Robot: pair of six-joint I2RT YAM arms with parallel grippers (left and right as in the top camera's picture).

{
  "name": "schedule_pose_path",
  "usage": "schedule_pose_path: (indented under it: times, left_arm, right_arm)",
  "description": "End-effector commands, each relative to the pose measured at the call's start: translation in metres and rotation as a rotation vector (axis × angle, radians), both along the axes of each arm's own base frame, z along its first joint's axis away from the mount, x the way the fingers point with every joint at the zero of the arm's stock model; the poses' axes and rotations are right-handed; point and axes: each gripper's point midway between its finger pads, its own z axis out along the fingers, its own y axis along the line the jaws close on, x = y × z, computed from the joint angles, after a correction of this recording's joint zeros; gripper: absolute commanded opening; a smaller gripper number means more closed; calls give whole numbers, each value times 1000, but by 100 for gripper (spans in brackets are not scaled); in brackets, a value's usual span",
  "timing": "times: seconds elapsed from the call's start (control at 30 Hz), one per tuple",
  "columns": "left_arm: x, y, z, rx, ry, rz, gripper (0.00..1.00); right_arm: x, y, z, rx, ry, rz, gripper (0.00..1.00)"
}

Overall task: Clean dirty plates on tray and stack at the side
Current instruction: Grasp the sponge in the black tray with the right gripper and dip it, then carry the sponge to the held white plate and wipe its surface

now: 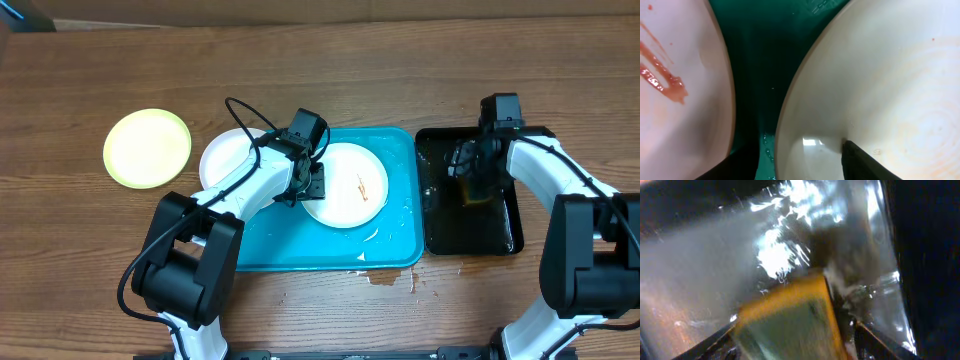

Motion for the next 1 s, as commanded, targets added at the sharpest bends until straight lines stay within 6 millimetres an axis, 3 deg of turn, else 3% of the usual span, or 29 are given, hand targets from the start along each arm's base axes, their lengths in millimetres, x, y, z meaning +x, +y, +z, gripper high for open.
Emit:
schedule_pose_path:
  times: [0.0, 0.1, 0.13, 0.2, 0.23, 0.27, 0.33, 0.4, 0.53, 0.63, 0.7, 0.77, 0.97]
  left_arm:
    - [-2, 10, -9, 44, 14, 11, 46]
    - [-5, 11, -9, 47, 24, 11, 26]
    - [-5, 11, -9, 48, 24, 11, 21]
    - [-5, 11, -9, 45, 25, 10, 18]
    - [-5, 11, -9, 44, 24, 10, 18]
    - [-5, 11, -9, 44, 25, 10, 19]
    - [-4, 10, -9, 43, 21, 10, 24]
    - [-1, 10, -8, 42, 8, 11, 43]
    - [6, 7, -7, 29, -19, 12, 46]
    - [7, 6, -7, 26, -25, 12, 34]
    - [6, 6, -7, 26, -21, 12, 16]
    - [4, 5, -7, 23, -10, 9, 8]
    - [-8, 6, -9, 21, 41, 4, 4]
  right_arm:
    - [-14, -2, -2, -7, 54, -3, 68]
    - [-25, -2, -3, -8, 100, -3, 63]
    - [-26, -2, -3, -7, 106, -3, 56]
    - [-28, -2, -3, -7, 112, -3, 18]
    - [-28, -2, -3, -7, 112, -3, 9]
    - [-27, -2, -3, -8, 111, -2, 6]
    - [-27, -2, -2, -8, 111, 1, 4]
    - [-25, -2, 3, -8, 115, 1, 4]
    - [-24, -2, 14, -8, 131, 1, 4]
    - [-22, -2, 20, -8, 135, 2, 4]
    - [-25, -2, 22, -8, 146, 2, 4]
    - [-28, -2, 22, -8, 161, 2, 4]
    - [-33, 0, 35, -7, 169, 1, 4]
